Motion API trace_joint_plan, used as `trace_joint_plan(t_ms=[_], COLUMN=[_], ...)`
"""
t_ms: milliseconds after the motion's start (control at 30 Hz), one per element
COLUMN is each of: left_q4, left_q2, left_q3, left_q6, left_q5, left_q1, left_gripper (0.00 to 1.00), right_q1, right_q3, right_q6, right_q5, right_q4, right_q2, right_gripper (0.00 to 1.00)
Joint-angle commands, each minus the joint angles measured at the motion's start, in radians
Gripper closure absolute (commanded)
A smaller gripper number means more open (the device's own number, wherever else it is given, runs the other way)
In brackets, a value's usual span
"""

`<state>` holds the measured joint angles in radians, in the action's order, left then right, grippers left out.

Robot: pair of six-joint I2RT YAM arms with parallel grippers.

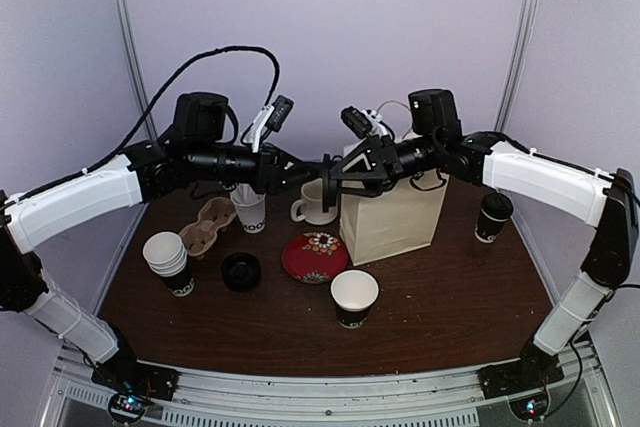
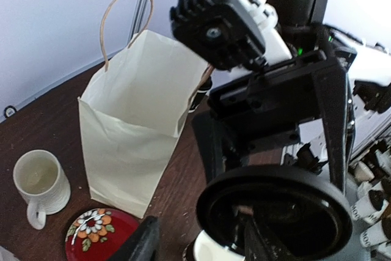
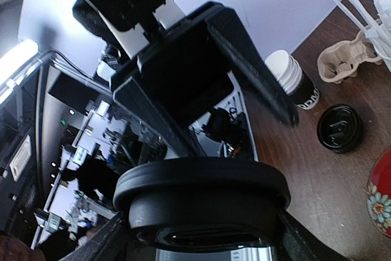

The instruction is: Pack the takeout coffee

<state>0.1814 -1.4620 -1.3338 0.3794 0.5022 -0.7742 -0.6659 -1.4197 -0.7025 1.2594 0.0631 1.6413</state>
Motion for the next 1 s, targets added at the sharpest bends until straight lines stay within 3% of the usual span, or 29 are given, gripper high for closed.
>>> trace_joint_plan(t_ms=[0, 200, 400, 700, 967], left_q4=[0.104, 0.295, 0.269, 0.298, 0.300], left_q2=[0.103, 0.157, 0.216, 0.242, 0.273], left_q3=[0.036, 0.045, 0.125, 0.147, 0.179], left_q6=[-0.139, -0.241, -0.231, -0.262, -0.283], left_q5=[-0.063, -0.238, -0.291, -0.333, -0.366], left_q1=[-0.003, -0.003, -0.003, -0.003, -0.004], left_gripper=[0.47, 0.45, 0.44, 0.44, 0.43], right_q1=[-0.001, -0.007, -0.039, -0.175, -0.288], right_q3=[-0.075, -0.119, -0.213, -0.325, -0.427], right_q6=[0.433, 0.857, 1.129, 1.280, 1.303], right_q5=[-0.084, -0.290, -0.529, -0.811, -0.904], right_q4=[0.462, 0.872, 1.096, 1.247, 1.338], right_q2=[-0.099, -0.152, -0.141, -0.023, 0.134], right_gripper=[0.24, 0.23, 0.24, 0.23, 0.22])
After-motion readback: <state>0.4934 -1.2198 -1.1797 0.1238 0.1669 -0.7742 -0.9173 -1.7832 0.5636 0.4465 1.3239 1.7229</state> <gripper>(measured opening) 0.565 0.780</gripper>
